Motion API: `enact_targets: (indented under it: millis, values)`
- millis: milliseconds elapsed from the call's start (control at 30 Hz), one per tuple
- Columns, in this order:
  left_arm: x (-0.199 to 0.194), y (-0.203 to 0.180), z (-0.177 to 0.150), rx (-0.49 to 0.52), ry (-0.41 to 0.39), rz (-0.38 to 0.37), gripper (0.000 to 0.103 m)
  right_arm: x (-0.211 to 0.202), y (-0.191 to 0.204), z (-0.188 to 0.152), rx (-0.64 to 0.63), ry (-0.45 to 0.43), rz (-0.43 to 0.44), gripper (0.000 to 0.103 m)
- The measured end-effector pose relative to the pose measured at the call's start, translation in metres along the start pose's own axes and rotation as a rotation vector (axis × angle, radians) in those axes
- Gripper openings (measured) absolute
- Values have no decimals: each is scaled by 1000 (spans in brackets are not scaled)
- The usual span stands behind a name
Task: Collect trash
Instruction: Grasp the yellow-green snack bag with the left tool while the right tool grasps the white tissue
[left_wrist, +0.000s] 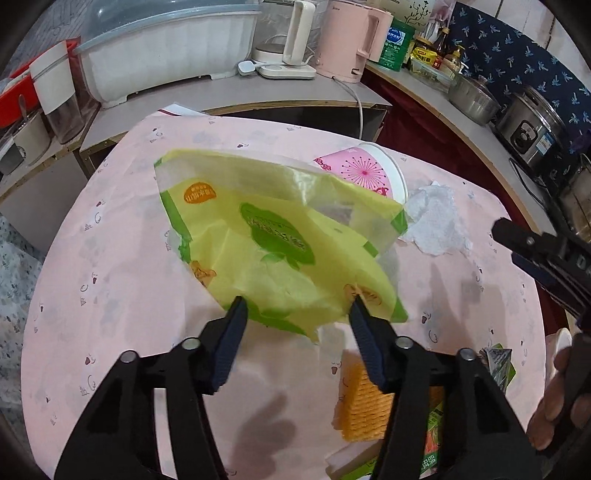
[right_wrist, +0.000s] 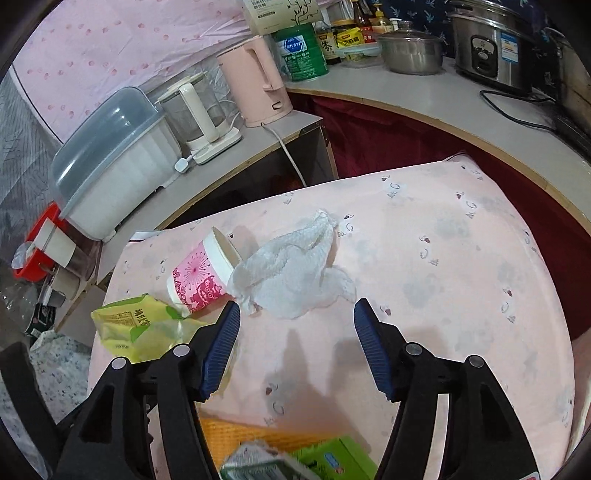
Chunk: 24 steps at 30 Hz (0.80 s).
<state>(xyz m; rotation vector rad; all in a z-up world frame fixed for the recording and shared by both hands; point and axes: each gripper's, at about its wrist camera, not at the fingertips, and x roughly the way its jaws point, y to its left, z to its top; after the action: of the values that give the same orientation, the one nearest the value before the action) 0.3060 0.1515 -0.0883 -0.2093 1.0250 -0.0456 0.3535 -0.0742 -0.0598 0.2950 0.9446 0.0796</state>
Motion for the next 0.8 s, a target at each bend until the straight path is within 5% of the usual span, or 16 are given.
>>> enact_targets:
  millis: [133,400,600,667,800]
  values:
    - [8,3,0,-9,33,-25,11,35,4,18,-12,75,-17,62]
    - [17,7,-3,-9,37,-25,2,81,14,25,-59,182,-75,61]
    - [20,7,-6,-6,40,-12,1,88,14,16,-91,203,-133,29]
    - [17,5,-6,-8,37,-18,1,86,11,14,-97,201,-153,8]
    - [4,-1,-6,4,15,-24,1,75,2,9,-65,194,-130,6]
